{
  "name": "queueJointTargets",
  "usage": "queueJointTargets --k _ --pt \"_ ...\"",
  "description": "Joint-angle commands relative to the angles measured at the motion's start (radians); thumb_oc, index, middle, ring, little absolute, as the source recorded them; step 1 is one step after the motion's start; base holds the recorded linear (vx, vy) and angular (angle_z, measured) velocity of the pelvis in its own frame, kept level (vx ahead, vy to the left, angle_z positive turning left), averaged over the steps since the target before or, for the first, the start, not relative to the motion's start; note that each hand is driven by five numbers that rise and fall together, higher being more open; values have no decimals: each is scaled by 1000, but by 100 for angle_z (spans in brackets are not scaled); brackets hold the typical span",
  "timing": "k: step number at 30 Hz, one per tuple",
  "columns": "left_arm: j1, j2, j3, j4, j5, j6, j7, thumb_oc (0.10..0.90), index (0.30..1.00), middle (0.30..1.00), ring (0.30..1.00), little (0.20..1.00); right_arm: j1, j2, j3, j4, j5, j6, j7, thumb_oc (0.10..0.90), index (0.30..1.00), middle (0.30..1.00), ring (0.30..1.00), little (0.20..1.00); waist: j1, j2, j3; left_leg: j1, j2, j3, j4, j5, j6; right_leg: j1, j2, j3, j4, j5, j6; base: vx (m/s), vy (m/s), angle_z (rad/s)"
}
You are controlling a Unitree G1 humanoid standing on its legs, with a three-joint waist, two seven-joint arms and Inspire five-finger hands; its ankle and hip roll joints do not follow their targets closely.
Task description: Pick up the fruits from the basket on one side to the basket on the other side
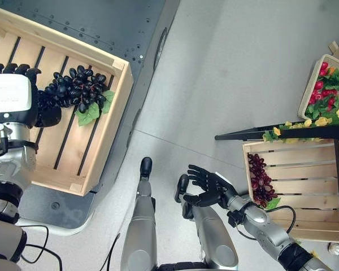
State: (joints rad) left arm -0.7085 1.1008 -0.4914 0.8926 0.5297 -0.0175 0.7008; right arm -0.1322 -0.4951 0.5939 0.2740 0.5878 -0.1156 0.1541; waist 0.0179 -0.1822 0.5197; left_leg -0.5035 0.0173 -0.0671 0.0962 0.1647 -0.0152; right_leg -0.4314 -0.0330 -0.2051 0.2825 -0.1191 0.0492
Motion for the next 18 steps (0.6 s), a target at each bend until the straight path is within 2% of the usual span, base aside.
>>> queueJointTargets --k 1,10,18 --pt "-109 9 58 48 -61 17 10 800 900 900 900 900 34 -14 -7 -102 -26 -33 -5 800 900 900 900 900 -2 -10 0 12 -66 79 108 -188 54 -36 45 6 -16 97 22 -8 26 -9" --pt "-144 4 36 89 -117 43 -31 800 900 900 900 900 19 -17 2 -105 -41 -23 -6 800 900 900 900 900 -13 -12 0 1 -63 87 100 -183 58 -55 52 19 -18 105 23 -5 18 -2" --pt "-172 4 7 132 -154 42 -164 800 900 900 900 900 4 -16 6 -90 -32 -33 -13 800 900 900 900 900 -12 -13 0 -2 -62 82 93 -181 59 -61 54 17 -17 105 23 0 0 0"
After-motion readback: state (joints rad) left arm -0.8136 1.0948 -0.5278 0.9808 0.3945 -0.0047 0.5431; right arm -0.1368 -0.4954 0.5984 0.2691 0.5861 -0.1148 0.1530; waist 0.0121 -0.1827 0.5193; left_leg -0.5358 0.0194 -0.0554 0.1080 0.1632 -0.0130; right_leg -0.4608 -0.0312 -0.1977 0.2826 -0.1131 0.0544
